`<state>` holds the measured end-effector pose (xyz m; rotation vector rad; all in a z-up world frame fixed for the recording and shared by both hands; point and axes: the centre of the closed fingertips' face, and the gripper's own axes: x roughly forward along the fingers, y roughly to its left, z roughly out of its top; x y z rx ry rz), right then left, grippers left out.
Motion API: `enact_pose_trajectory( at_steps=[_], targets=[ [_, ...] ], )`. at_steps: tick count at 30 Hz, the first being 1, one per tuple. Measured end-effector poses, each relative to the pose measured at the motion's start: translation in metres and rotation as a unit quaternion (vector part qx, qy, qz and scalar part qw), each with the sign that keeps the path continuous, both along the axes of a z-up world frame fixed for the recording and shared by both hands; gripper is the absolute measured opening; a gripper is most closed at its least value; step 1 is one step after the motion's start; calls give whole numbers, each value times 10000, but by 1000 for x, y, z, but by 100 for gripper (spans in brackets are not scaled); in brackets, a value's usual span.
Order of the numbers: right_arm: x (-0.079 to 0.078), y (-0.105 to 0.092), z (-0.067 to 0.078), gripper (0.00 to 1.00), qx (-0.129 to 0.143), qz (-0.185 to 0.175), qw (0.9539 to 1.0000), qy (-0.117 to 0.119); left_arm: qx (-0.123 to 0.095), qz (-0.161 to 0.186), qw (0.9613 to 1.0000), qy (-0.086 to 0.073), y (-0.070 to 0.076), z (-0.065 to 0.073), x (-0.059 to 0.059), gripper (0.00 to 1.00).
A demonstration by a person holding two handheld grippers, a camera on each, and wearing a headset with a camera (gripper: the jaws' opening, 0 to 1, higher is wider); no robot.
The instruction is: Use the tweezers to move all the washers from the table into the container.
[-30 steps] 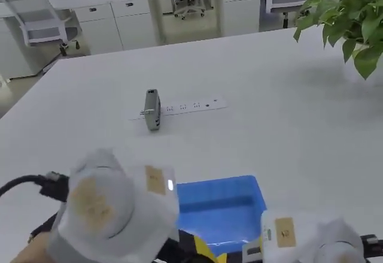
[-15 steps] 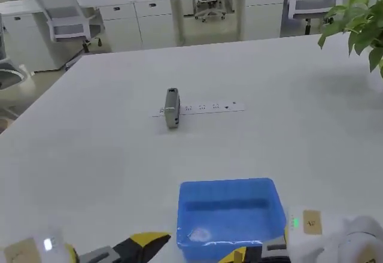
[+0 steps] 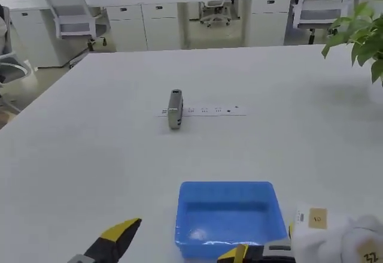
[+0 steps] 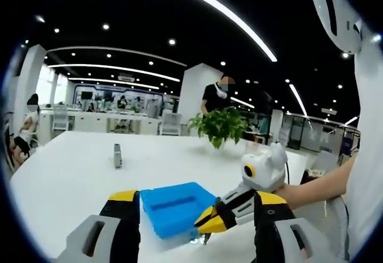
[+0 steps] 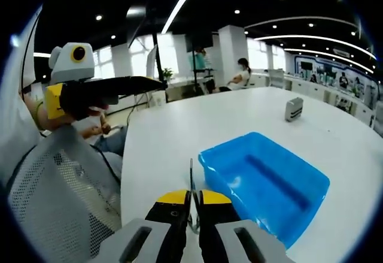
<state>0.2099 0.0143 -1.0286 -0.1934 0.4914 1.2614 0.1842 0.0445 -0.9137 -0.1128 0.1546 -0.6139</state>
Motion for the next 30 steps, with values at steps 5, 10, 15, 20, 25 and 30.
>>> enact_pose_trajectory(
  at_steps=[5,10,15,20,25,30],
  targets=[
    [-1,-1,3,2,62,-77,9998,143,145,113,9997,159,9,-11,1,76],
    [-8,1,11,2,88,-1,9999,146,190,81,9997,93,8,-9,0,76],
    [-13,0,22,2,174,-15,9997,174,204,156,9996,123,12,-11,0,75],
    [-10,-4,38,2,274,-136,9994,137,133,241,9996,119,16,-10,2,75],
    [0,-11,59,2,425,-329,9986,5,98,243,9996,140,17,-10,2,76],
    [14,-15,81,2,615,-519,9967,-142,184,234,9994,174,17,-13,1,75]
  ],
)
